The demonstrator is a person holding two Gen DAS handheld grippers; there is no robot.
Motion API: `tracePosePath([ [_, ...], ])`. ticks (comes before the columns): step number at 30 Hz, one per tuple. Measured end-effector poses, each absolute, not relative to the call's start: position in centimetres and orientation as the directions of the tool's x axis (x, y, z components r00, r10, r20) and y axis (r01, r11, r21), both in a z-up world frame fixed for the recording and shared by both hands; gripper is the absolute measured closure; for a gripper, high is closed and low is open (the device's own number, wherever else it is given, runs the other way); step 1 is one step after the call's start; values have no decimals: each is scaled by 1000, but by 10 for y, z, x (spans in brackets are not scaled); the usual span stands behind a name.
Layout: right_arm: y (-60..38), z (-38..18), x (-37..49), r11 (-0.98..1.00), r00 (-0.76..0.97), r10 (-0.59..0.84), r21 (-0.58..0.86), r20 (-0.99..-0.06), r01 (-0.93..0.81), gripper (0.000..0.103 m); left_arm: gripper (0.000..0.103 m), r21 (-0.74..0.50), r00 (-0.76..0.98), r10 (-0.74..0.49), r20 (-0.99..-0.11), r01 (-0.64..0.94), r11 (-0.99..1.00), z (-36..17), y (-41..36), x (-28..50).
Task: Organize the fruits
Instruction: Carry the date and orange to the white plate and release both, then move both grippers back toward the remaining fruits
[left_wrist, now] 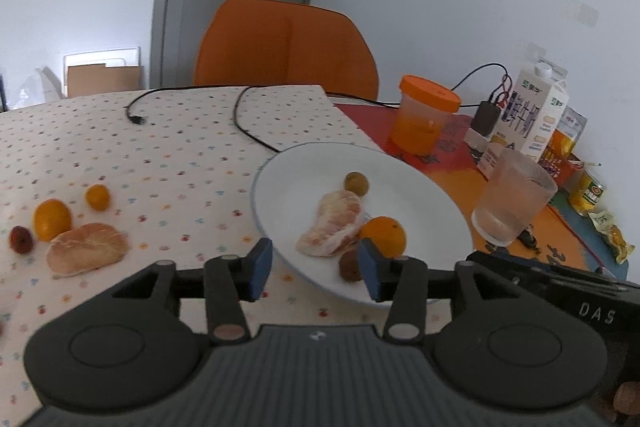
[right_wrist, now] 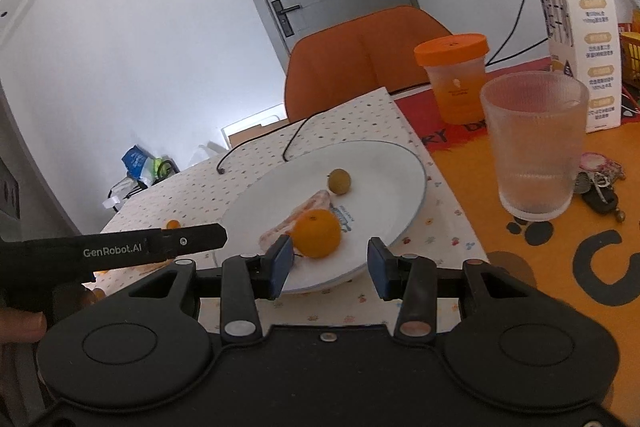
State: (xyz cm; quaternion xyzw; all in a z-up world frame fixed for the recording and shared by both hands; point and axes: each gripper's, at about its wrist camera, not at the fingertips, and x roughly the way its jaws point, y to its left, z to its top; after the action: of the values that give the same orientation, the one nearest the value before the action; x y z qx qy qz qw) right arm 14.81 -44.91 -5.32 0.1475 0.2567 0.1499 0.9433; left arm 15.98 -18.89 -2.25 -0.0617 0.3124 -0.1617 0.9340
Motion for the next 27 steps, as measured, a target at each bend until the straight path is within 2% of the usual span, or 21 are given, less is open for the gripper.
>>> tracePosePath([
  [6,-438,-49,149,912,818,366,346,-444,-220,56,39,-209,774,-318,-547,242,948,-17,-168,149],
  [8,-433,-48,150,914,814,366,338,-450,-224,56,30,-213,779,-308,-546,227,950,-17,-160,146],
  [10,-427,-45,149,917,814,365,325,-452,-231,48,25,-219,780,-302,-548,215,952,-16,-153,144],
  [14,-414,-41,148,917,811,373,314,-451,-247,43,19,-207,787,-271,-554,185,961,-15,-140,140],
  [17,-404,-40,148,915,804,381,308,-456,-259,35,13,-208,795,-252,-551,161,965,-14,-127,135],
  [22,-389,-36,146,907,802,406,303,-439,-294,17,11,-237,796,-257,-548,146,960,-14,-107,128],
  [27,-374,-33,144,901,795,424,289,-435,-323,16,11,-249,808,-241,-537,121,961,-13,-92,120],
])
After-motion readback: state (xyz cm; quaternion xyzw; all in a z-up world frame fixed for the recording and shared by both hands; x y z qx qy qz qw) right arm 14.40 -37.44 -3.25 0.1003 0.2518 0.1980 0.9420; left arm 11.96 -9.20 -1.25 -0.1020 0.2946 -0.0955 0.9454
